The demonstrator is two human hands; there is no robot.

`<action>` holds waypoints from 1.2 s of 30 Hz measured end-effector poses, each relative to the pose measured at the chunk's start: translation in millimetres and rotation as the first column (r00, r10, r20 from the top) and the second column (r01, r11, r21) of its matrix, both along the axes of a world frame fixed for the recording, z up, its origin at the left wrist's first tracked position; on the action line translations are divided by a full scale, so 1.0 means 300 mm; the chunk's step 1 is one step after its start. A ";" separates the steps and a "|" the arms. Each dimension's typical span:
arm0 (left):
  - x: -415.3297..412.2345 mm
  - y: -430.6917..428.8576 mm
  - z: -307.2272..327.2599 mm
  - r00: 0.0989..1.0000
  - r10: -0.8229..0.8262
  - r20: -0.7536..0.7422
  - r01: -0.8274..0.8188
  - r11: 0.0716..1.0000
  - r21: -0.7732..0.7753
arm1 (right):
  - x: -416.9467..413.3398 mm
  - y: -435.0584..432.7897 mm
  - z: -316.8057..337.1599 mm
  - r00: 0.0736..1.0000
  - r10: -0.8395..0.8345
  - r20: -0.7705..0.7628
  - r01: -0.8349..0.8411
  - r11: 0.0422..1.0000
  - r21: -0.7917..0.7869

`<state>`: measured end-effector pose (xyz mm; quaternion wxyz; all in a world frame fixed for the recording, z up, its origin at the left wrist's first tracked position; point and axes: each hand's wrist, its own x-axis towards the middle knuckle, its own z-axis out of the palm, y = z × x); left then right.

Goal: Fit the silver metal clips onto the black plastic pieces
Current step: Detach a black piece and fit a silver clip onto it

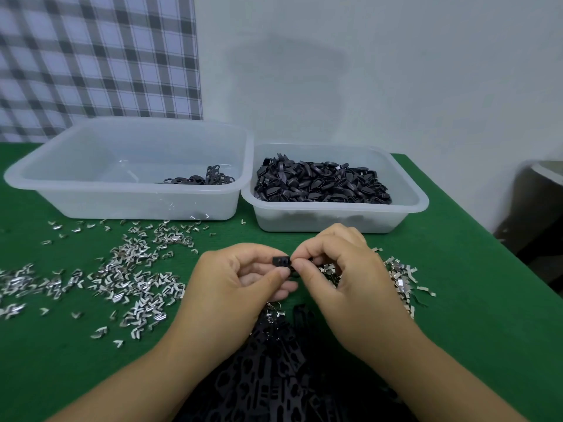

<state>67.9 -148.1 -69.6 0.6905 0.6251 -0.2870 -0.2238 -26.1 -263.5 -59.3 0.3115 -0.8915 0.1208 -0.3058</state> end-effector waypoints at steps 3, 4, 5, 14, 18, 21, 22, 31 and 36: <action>0.002 0.001 0.000 1.000 -0.004 0.008 0.004 1.000 -0.006 | 0.006 0.006 0.001 1.000 -0.002 0.000 0.002 1.000 -0.031; 0.002 0.002 0.001 1.000 -0.007 0.011 0.007 1.000 -0.003 | 0.008 0.008 0.002 1.000 0.000 -0.001 0.000 0.999 -0.037; 0.002 0.002 0.001 1.000 -0.007 0.010 0.007 1.000 -0.006 | 0.010 0.007 0.005 1.000 0.006 -0.001 -0.006 0.999 -0.034; 0.018 0.000 -0.007 0.989 0.124 -0.080 -0.125 0.992 -0.015 | -0.035 -0.140 0.029 0.972 -0.219 -0.082 0.225 0.971 0.083; 0.018 -0.001 -0.011 0.989 0.130 -0.067 -0.130 0.991 -0.003 | -0.027 -0.154 -0.003 0.940 -0.230 -0.251 0.225 0.973 -0.051; 0.021 0.002 -0.012 0.991 0.124 -0.059 -0.125 0.992 -0.003 | -0.006 -0.162 -0.014 0.927 -0.240 -0.290 0.203 0.967 -0.151; 0.021 0.002 -0.012 0.991 0.123 -0.057 -0.124 0.992 -0.002 | 0.000 -0.165 -0.015 0.926 -0.244 -0.287 0.195 0.963 -0.188; 0.030 0.000 -0.024 0.993 0.109 -0.038 -0.109 0.994 0.012 | 0.056 -0.159 0.006 0.901 -0.185 -0.393 0.053 0.944 -0.325; 0.034 0.001 -0.027 0.994 0.098 -0.038 -0.098 0.995 0.016 | 0.055 -0.158 0.027 0.876 -0.171 -0.451 0.018 0.945 -0.325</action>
